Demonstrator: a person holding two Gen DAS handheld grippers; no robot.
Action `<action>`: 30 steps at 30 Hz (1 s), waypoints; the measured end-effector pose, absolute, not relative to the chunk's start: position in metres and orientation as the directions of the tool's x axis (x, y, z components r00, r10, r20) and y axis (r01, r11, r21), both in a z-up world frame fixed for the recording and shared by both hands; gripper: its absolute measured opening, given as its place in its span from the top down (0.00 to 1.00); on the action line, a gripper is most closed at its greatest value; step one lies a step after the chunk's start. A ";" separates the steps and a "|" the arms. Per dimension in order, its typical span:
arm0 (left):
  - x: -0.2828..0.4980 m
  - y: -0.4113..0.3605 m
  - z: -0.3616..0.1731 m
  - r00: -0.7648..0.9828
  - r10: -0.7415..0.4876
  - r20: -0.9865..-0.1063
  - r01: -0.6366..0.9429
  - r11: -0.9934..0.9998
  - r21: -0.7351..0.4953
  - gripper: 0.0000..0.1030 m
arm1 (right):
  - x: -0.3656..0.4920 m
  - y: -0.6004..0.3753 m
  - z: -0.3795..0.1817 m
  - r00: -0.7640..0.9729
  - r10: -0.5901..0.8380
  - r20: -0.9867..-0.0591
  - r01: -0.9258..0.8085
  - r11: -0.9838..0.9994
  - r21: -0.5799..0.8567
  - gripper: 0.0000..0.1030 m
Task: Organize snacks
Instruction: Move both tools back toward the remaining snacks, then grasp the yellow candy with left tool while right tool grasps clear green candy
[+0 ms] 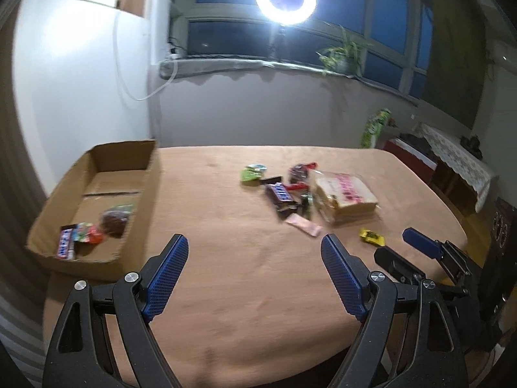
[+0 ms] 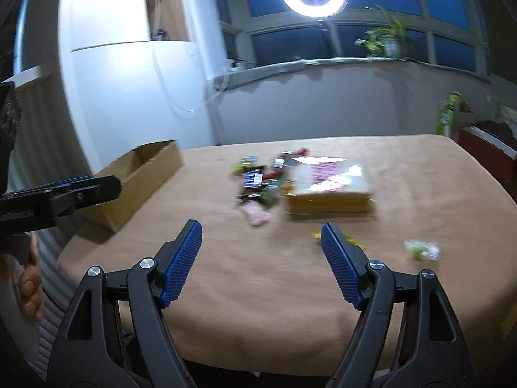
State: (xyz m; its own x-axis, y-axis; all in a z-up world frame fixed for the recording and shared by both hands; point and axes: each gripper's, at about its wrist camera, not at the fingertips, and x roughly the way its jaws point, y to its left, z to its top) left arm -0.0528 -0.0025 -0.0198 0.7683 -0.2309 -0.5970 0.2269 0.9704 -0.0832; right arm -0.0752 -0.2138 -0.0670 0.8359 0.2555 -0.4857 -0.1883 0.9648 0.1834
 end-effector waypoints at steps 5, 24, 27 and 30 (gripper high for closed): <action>-0.044 -0.036 -0.027 0.742 -0.263 -0.617 0.280 0.957 -0.071 0.18 | -0.077 -0.259 -0.075 0.850 0.185 -0.493 -0.096 0.975 0.199 0.13; -0.001 -0.157 -0.081 0.600 -0.346 -0.721 0.467 0.883 -0.035 0.18 | -0.057 -0.324 -0.112 0.808 0.069 -0.586 -0.030 0.997 0.077 0.16; 0.004 -0.165 -0.088 0.586 -0.347 -0.733 0.474 0.880 -0.037 0.18 | -0.050 -0.323 -0.118 0.800 0.077 -0.595 -0.048 0.997 0.064 0.24; 0.009 -0.172 -0.094 0.578 -0.347 -0.739 0.477 0.878 -0.039 0.18 | -0.044 -0.321 -0.121 0.800 0.080 -0.595 -0.069 0.997 0.041 0.26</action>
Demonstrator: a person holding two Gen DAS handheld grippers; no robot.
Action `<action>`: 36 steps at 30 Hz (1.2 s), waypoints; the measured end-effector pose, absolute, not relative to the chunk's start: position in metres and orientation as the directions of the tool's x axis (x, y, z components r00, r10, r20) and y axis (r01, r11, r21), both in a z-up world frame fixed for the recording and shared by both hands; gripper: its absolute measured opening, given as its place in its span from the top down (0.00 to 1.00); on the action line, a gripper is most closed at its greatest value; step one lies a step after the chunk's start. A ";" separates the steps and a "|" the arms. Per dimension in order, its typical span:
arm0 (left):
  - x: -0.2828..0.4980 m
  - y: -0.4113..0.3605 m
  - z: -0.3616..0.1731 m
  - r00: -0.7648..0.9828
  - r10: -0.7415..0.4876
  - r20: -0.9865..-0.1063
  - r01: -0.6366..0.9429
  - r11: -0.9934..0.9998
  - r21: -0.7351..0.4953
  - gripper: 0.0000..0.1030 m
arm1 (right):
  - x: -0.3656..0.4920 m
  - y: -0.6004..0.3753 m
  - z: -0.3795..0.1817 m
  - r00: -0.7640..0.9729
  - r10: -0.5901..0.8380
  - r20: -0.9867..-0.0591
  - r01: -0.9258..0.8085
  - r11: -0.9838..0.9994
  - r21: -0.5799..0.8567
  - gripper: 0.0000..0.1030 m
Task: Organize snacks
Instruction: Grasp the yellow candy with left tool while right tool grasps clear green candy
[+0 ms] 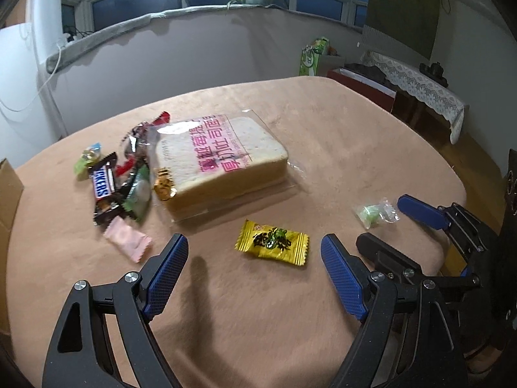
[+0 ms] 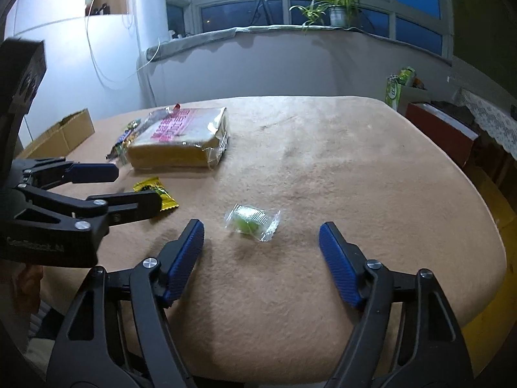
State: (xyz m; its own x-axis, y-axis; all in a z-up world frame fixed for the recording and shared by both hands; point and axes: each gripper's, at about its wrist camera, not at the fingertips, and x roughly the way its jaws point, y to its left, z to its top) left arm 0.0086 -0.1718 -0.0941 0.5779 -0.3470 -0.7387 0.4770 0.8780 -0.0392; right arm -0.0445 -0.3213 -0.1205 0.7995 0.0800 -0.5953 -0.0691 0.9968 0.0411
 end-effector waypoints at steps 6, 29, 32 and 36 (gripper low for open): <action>0.013 -0.181 -0.102 0.558 -0.354 -0.751 0.485 0.873 -0.051 0.19 | -0.036 -0.315 -0.123 0.802 0.093 -0.591 -0.121 0.993 -0.008 0.33; 0.003 -0.195 -0.078 0.620 -0.267 -0.738 0.495 0.863 0.104 0.87 | -0.039 -0.316 -0.123 0.811 0.110 -0.574 -0.130 0.991 0.006 0.74; 0.000 -0.199 -0.071 0.639 -0.263 -0.723 0.499 0.856 0.130 0.91 | -0.038 -0.315 -0.123 0.812 0.103 -0.575 -0.123 0.992 0.004 0.74; 0.001 -0.201 -0.065 0.647 -0.273 -0.712 0.507 0.851 0.134 0.92 | -0.037 -0.313 -0.123 0.812 0.092 -0.576 -0.116 0.993 -0.005 0.75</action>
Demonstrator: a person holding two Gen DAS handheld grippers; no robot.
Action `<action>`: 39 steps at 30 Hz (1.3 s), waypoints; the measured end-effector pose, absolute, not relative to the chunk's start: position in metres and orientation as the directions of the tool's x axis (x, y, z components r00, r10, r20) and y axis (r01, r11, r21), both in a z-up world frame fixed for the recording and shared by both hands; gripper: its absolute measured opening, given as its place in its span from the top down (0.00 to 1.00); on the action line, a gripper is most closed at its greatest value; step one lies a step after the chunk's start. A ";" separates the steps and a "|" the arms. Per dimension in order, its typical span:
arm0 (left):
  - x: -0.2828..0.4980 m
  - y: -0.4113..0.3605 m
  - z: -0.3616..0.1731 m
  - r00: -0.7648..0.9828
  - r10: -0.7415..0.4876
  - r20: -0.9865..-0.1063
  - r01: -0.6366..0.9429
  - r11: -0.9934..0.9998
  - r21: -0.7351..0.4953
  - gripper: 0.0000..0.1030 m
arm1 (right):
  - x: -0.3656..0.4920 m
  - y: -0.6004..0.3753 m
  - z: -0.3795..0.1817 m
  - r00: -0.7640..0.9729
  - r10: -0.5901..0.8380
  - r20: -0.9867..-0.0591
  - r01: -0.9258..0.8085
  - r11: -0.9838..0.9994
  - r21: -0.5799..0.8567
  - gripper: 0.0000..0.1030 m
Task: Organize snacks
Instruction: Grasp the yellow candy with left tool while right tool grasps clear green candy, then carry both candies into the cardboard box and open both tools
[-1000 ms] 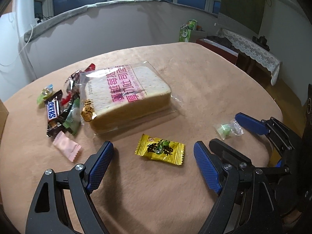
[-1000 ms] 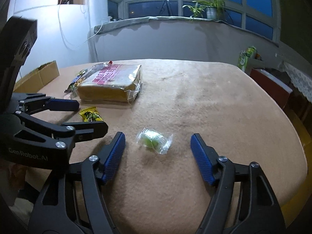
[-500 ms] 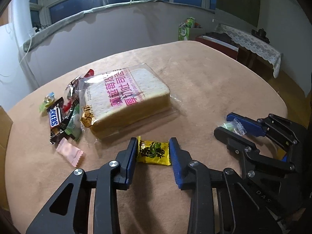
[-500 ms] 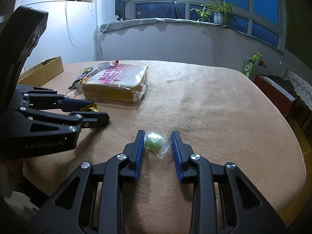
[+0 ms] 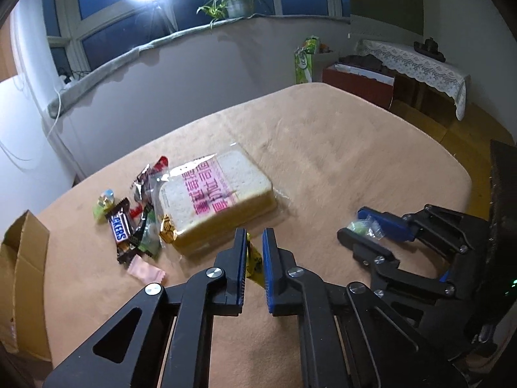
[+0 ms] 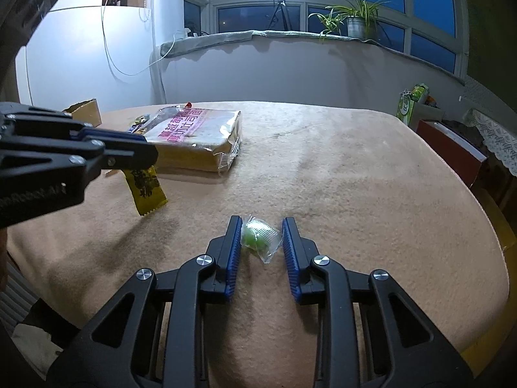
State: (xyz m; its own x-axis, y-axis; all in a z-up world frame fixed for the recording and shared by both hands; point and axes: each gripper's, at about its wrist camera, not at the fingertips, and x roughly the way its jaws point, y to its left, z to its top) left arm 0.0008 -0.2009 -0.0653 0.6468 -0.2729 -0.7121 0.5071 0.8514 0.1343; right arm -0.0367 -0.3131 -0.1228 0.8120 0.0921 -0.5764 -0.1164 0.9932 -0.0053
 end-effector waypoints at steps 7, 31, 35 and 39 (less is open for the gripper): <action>0.000 -0.197 -0.063 0.651 -0.285 -0.704 0.510 0.850 0.128 0.92 | -0.035 -0.310 -0.122 0.811 0.077 -0.580 -0.106 0.994 -0.017 0.75; -0.004 -0.164 -0.099 0.570 -0.333 -0.751 0.483 0.876 -0.022 0.57 | -0.039 -0.316 -0.124 0.817 0.097 -0.568 -0.102 0.995 0.024 0.75; 0.013 -0.178 -0.101 0.568 -0.330 -0.754 0.484 0.875 -0.019 0.57 | -0.041 -0.319 -0.123 0.817 0.105 -0.566 -0.104 0.994 0.035 0.75; 0.014 -0.179 -0.101 0.564 -0.353 -0.746 0.503 0.864 -0.029 0.67 | -0.043 -0.321 -0.123 0.820 0.111 -0.562 -0.105 0.994 0.043 0.75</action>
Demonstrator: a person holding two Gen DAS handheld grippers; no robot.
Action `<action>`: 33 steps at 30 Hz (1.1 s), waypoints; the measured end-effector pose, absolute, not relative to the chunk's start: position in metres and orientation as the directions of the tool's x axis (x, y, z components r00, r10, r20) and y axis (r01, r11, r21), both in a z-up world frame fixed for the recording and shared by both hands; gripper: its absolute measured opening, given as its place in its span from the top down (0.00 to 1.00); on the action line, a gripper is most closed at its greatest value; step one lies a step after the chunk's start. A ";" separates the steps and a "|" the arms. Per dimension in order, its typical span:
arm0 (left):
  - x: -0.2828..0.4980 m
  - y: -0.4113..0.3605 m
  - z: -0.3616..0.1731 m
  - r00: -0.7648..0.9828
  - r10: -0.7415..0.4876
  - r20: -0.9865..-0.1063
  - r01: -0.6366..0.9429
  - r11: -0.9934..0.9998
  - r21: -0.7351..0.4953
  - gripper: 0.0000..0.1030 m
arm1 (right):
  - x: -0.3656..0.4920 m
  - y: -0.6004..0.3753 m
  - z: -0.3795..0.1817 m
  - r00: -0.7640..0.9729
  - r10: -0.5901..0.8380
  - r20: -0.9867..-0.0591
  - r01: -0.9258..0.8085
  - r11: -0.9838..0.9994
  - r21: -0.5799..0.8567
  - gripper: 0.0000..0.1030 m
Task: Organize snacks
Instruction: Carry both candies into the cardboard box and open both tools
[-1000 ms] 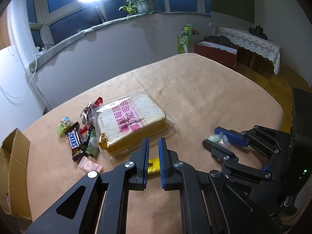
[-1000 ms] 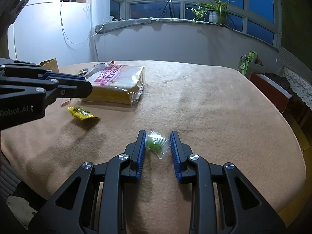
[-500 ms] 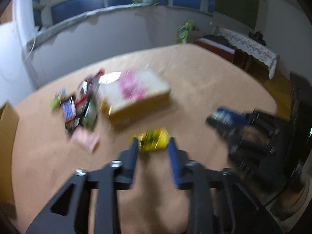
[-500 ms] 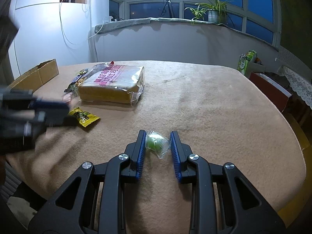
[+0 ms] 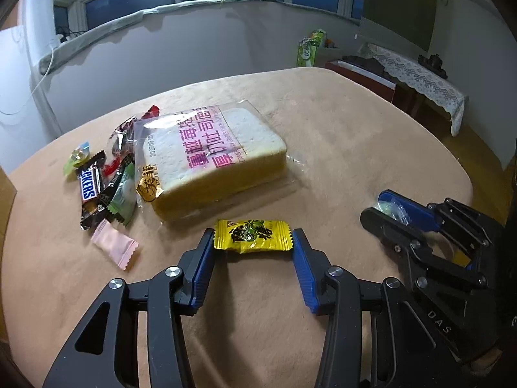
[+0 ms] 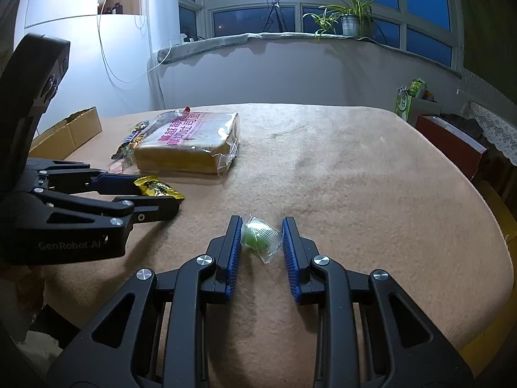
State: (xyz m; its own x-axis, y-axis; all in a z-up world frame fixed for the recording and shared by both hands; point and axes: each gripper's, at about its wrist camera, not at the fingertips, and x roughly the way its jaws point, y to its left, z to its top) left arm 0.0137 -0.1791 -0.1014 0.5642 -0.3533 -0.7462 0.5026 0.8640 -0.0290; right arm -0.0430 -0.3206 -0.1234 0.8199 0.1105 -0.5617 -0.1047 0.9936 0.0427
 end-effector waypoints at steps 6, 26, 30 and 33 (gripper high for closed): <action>0.013 -0.179 -0.102 0.574 -0.366 -0.732 0.515 0.857 -0.024 0.74 | -0.043 -0.320 -0.123 0.821 0.112 -0.560 -0.104 0.993 0.047 0.75; -0.006 -0.135 -0.048 0.664 -0.421 -0.618 0.485 0.872 -0.073 0.75 | -0.052 -0.304 -0.073 0.867 0.067 -0.494 -0.096 0.995 -0.033 0.75; -0.011 -0.111 -0.032 0.702 -0.407 -0.585 0.453 0.888 -0.074 0.75 | -0.052 -0.285 -0.050 0.881 0.079 -0.466 -0.119 0.991 -0.056 0.75; -0.017 -0.090 -0.021 0.734 -0.390 -0.556 0.424 0.903 -0.074 0.75 | -0.050 -0.261 -0.035 0.889 0.098 -0.447 -0.151 0.985 -0.083 0.75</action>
